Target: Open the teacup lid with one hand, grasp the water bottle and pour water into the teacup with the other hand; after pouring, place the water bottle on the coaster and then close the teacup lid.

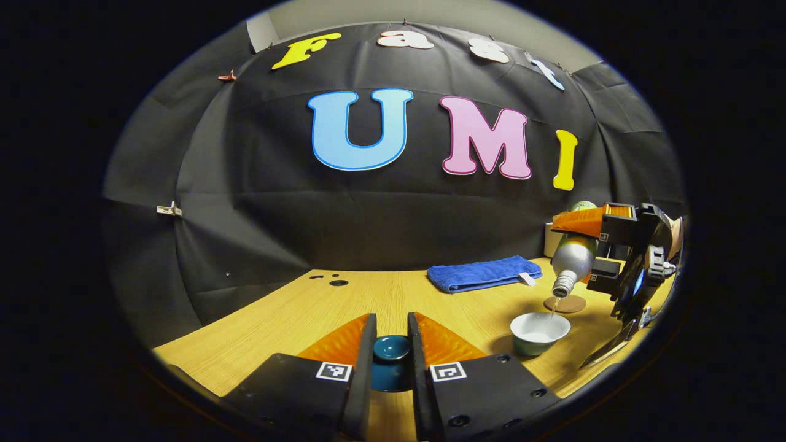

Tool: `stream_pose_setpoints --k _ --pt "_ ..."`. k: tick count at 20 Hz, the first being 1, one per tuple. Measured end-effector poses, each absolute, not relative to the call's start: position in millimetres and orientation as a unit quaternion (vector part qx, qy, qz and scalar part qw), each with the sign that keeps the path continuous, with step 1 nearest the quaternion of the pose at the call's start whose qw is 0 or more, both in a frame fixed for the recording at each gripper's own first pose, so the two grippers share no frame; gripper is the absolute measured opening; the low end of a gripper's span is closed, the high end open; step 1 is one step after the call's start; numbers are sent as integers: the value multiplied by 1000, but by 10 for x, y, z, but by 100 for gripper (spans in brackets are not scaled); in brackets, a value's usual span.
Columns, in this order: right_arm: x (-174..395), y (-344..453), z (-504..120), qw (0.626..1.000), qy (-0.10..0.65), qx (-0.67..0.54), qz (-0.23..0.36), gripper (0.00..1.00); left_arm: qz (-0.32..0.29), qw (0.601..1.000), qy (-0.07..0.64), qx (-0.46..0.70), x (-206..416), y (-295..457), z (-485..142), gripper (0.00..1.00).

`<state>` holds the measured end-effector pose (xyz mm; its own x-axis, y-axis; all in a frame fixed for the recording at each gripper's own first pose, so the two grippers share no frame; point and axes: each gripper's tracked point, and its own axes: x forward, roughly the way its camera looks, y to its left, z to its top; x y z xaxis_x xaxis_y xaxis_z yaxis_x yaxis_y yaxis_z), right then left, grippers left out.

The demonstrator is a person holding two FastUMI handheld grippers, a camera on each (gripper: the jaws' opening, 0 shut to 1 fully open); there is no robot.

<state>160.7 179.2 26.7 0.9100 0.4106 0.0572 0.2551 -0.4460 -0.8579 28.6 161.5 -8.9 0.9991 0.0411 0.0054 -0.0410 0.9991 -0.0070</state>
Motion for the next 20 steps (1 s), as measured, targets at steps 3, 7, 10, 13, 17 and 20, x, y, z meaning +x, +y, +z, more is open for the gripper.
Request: stream_pose_setpoints --k 3,7,10,13,17,20 --pt "1613 1784 262 488 -195 -847 79 75 17 1000 -3 -3 285 1603 -87 32" --pt "1617 1790 243 486 -190 -849 81 75 16 1000 -3 -3 286 1599 -81 32" --pt "1614 1792 227 482 -192 -851 83 75 16 1000 -3 -3 286 1604 -84 32" --pt "1616 1804 205 479 -191 -853 85 75 16 1000 -3 -3 288 1603 -80 32" --pt "1616 1811 207 478 -191 -853 86 75 16 1000 -3 -4 291 1604 -80 32" --pt "1609 1826 210 476 -193 -853 86 75 16 1000 -3 -4 291 1603 -82 32"
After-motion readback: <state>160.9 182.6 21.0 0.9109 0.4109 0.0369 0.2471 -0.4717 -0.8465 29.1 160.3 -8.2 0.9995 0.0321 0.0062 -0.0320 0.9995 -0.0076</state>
